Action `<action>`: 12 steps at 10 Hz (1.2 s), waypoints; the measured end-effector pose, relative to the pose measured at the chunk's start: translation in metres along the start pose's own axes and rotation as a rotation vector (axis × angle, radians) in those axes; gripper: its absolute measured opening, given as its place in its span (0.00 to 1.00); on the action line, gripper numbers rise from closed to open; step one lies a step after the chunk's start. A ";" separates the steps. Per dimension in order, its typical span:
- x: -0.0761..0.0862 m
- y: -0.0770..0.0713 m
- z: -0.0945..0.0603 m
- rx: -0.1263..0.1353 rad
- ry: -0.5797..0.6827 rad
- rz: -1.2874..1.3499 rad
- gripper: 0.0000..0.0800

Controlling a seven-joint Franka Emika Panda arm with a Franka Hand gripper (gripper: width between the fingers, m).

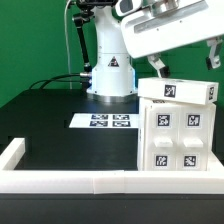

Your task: Assemble cabinet

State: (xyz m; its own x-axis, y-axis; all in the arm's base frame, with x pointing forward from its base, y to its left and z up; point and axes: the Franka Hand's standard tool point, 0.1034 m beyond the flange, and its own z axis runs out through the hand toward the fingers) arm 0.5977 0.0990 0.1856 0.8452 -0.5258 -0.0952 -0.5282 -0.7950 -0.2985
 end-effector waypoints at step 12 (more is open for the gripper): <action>0.002 0.010 0.007 -0.088 -0.089 -1.145 1.00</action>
Offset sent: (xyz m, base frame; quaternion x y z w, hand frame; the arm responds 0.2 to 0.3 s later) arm 0.0018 0.0059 -0.0094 -0.0400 -0.0538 -0.2746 0.9592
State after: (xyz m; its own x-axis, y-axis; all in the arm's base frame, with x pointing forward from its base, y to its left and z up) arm 0.5949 0.0926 0.1756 0.8339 0.5386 0.1209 0.5520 -0.8129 -0.1859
